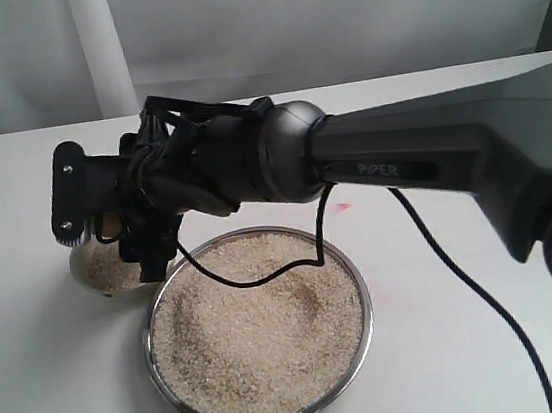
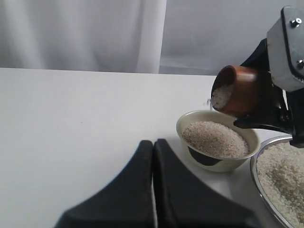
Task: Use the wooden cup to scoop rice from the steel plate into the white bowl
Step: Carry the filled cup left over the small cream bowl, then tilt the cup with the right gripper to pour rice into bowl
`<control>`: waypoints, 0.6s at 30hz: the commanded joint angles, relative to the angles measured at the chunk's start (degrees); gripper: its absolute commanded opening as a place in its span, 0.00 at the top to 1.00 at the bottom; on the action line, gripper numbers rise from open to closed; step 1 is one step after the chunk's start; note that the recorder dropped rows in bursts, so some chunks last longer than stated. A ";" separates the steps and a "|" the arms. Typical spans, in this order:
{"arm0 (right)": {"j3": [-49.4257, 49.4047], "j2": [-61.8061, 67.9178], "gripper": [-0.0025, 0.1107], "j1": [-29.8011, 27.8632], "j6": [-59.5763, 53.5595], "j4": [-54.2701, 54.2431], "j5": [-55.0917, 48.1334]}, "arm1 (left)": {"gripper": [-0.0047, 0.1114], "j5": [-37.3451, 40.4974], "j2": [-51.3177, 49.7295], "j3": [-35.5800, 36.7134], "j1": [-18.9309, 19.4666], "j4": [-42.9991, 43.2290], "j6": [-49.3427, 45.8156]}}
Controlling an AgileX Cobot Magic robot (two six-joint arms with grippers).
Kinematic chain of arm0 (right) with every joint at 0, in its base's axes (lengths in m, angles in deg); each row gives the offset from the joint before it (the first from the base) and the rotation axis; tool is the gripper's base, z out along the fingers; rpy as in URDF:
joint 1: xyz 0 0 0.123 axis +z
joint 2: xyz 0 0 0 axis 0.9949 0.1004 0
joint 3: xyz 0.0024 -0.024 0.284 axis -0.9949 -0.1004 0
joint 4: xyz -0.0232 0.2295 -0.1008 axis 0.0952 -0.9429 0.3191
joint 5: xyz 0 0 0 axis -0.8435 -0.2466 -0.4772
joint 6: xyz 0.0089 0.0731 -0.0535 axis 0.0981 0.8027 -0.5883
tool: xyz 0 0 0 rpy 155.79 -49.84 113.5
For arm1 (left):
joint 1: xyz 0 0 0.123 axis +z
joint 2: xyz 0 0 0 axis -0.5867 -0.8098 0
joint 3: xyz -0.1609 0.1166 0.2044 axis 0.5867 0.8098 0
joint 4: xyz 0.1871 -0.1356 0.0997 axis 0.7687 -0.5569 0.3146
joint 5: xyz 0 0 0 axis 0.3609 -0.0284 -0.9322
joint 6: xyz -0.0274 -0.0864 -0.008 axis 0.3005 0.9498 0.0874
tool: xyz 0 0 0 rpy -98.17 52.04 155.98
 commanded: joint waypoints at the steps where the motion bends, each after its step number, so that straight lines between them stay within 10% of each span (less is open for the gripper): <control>1: 4.15 0.75 0.98 0.77 -2.81 3.20 -4.58 | 0.96 -0.31 0.17 -0.16 -0.24 -0.27 0.36; 18: 5.05 1.55 0.98 0.77 -14.60 14.27 -8.62 | 0.96 -0.31 0.17 -0.16 -0.24 -0.27 0.37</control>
